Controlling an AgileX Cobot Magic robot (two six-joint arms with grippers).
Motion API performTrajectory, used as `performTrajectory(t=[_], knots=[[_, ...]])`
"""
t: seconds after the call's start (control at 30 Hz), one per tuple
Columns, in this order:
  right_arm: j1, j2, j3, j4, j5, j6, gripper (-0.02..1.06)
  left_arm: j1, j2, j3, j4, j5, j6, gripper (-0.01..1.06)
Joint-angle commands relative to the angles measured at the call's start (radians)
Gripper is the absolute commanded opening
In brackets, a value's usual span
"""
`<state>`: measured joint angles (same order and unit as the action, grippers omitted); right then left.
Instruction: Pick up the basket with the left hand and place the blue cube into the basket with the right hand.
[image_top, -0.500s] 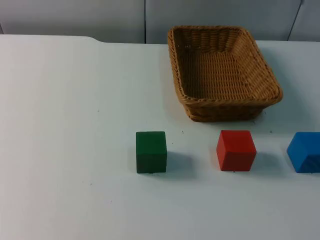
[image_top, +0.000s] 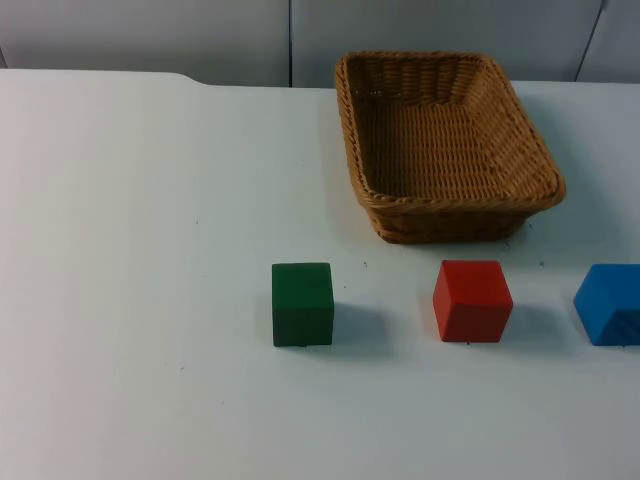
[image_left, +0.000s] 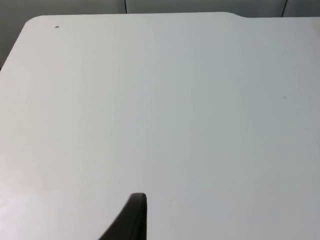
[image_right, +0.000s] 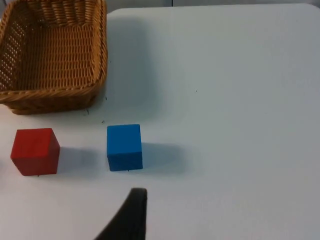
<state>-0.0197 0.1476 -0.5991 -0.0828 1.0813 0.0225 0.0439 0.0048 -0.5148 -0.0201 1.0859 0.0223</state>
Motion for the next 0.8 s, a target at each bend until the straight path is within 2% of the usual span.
performTrajectory(t=[0.0, 0.37, 0.53, 0.77], knots=[[-0.007, 0.051, -0.031, 0.002, -0.021, -0.005, 1.04, -0.007, -0.005, -0.004, -0.02, -0.013, -0.007, 1.05], [-0.007, 0.251, -0.125, 0.011, -0.054, -0.023, 1.04, -0.007, 0.108, -0.112, -0.09, -0.059, -0.033, 1.05], [-0.007, 0.383, -0.212, 0.011, -0.074, -0.023, 1.04, -0.007, 0.225, -0.175, -0.17, -0.13, -0.033, 1.05], [-0.007, 0.52, -0.313, 0.011, -0.079, -0.023, 1.04, -0.007, 0.343, -0.185, -0.221, -0.239, -0.022, 1.05]])
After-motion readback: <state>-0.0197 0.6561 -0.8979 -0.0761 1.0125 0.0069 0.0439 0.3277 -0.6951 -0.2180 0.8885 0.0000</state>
